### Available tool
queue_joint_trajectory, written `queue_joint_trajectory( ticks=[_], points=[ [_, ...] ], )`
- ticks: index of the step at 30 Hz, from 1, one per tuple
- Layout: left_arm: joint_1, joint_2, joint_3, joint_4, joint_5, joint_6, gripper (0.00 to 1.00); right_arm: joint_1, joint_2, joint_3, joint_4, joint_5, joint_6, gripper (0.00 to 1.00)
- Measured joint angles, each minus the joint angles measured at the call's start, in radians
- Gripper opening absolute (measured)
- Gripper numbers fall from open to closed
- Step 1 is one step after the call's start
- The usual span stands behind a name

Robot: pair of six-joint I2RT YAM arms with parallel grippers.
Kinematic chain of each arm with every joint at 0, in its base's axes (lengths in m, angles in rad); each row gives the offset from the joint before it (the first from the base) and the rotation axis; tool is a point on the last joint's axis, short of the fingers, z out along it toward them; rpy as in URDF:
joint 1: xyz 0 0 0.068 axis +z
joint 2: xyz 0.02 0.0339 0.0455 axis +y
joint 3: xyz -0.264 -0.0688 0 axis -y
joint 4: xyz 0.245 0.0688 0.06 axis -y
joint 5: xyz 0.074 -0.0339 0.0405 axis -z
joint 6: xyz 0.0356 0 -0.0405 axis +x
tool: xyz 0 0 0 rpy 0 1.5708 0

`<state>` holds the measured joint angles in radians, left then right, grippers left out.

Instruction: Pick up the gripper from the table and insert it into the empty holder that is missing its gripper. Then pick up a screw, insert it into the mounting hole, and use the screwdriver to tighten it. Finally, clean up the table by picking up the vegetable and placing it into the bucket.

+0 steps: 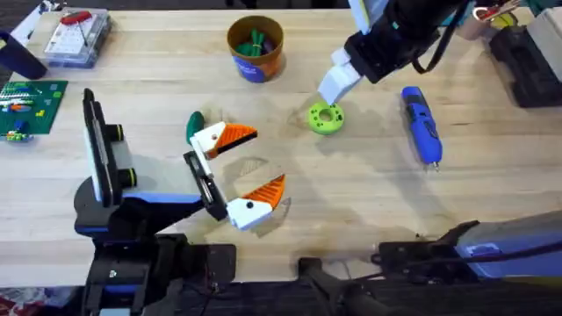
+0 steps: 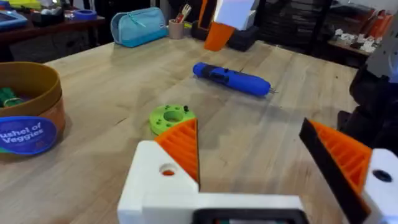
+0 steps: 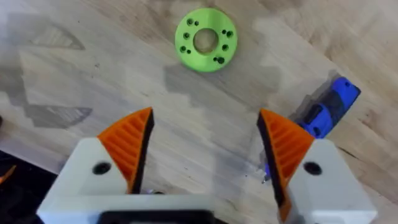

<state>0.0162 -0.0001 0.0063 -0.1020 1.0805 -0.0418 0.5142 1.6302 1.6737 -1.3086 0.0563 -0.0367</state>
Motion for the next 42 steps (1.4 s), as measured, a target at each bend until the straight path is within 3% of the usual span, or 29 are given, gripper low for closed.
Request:
queue_joint_trajectory(
  ticks=[2,6,17,25,42],
  points=[
    [0.0,0.0,0.0,0.0,0.0,0.0,0.985,-0.004,0.0,0.0,-0.005,0.0,-0.001,0.994],
    [0.0,0.0,0.0,0.0,0.0,0.0,0.985,-0.03,-0.001,-0.02,0.003,0.0,-0.008,0.997],
    [0.0,0.0,0.0,0.0,0.0,0.0,0.985,-0.11,-0.006,-0.24,0.191,0.003,-0.016,0.994],
    [0.0,0.0,0.0,0.0,0.0,0.0,0.986,-0.113,0.005,-0.337,0.305,0.002,-0.01,0.925],
    [0.0,0.0,0.0,0.0,0.0,0.0,0.986,-0.109,0.152,-0.342,0.365,0.002,0.062,0.753]
  ],
)
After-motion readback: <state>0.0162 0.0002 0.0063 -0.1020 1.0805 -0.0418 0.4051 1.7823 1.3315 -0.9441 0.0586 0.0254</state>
